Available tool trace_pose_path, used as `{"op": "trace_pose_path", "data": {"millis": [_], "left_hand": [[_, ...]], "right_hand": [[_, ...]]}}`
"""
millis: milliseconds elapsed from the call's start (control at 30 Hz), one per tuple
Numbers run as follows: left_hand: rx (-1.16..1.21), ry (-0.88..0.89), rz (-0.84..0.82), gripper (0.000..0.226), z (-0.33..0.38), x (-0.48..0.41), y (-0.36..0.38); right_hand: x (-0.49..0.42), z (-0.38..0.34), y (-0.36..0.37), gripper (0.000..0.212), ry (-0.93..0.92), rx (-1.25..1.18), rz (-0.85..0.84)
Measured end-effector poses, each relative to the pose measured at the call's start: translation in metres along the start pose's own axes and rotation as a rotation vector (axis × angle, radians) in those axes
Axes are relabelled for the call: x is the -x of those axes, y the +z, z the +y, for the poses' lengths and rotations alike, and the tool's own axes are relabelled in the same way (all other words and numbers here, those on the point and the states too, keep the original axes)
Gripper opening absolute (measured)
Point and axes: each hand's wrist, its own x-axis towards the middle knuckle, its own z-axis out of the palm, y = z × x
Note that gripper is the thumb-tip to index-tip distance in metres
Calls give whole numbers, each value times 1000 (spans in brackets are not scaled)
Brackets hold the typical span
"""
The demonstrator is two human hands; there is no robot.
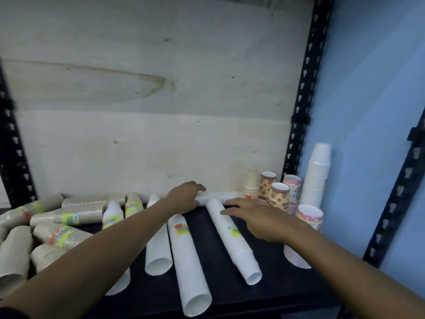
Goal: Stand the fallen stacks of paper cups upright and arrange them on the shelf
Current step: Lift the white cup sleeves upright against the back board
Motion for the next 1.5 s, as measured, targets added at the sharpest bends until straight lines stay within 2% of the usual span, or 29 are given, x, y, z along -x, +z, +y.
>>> {"op": "trace_pose_path", "data": {"millis": [167,367,633,767,867,967,1067,1167,1333,1433,1500], "left_hand": [[-158,38,4,56,3,-16,11],[-298,54,20,56,1,-25,18],[-466,49,85,33,5,-24,25],[-458,28,139,33,-2,-18,24],[-332,-26,192,37,-10,-6,6],[-168,-69,258,43,-19,10,-15],[24,-100,370,46,-30,22,-30],[206,-98,456,55,-35,25,-42],[531,-111,545,62,-29,19,-53],[765,-130,517,65,-27,11,-47],[831,-121,505,64,-27,7,-38]], "right_hand": [[-2,-4,5,77,-196,104,-5],[-12,-2,14,72,-311,155,-8],[-7,-7,9,79,-321,103,-61],[-5,-6,10,72,-221,-73,71],[-9,-11,-2,54,-131,-333,227],[-18,-19,-20,45,-24,-555,373],[-32,-24,-37,36,94,-792,590],[-46,-23,-49,31,203,-893,788],[-73,-25,-55,44,369,-963,857],[-93,-31,-47,43,470,-1050,874],[-106,-31,-36,42,527,-1107,879]]}}
